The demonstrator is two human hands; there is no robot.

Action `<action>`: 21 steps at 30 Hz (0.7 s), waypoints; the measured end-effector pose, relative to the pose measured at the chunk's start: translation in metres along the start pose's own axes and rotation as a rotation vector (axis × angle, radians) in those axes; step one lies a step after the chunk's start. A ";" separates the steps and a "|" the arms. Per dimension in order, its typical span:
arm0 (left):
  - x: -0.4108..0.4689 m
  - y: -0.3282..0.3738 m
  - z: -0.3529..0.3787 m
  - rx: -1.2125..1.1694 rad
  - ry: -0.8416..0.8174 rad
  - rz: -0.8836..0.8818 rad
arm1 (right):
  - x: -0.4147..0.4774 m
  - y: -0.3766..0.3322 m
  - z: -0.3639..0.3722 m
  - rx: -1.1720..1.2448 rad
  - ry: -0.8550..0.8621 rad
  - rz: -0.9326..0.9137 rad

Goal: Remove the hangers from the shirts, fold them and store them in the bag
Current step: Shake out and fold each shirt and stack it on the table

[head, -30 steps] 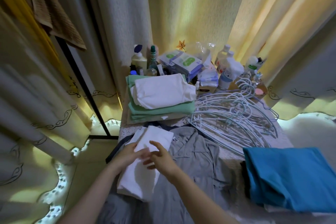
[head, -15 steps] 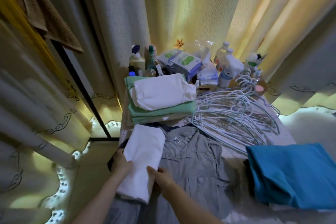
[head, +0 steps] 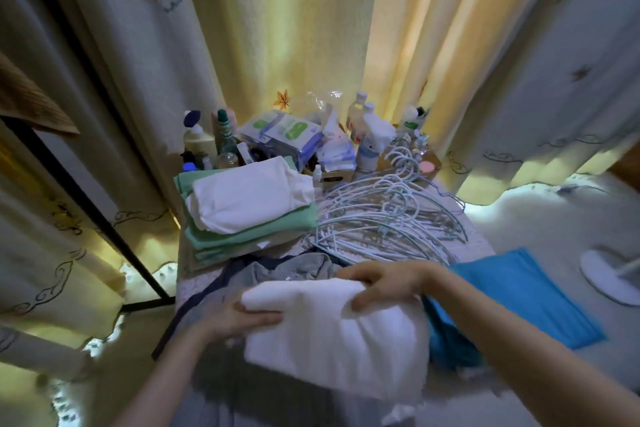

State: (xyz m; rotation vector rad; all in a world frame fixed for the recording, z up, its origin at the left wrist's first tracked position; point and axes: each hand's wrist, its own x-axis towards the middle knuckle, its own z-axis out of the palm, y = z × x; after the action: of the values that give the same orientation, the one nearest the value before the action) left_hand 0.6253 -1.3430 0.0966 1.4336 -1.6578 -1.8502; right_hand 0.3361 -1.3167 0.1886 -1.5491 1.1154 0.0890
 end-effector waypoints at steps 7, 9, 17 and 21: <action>0.072 0.092 0.181 -0.118 -0.117 0.096 | -0.166 0.085 -0.092 0.015 0.330 0.370; 0.089 0.105 0.221 -0.126 -0.134 0.143 | -0.191 0.121 -0.107 -0.065 0.519 0.483; 0.105 0.053 0.277 -0.143 -0.277 -0.062 | -0.158 0.212 -0.085 -0.304 0.573 0.613; 0.100 0.023 0.221 -0.174 -0.183 -0.075 | -0.093 0.176 -0.075 -0.304 0.713 0.371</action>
State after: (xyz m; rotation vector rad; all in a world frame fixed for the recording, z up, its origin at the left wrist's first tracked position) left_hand 0.3952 -1.2921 0.0363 1.3053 -1.4941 -2.1654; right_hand 0.1294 -1.3003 0.1413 -1.6677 2.0264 -0.0551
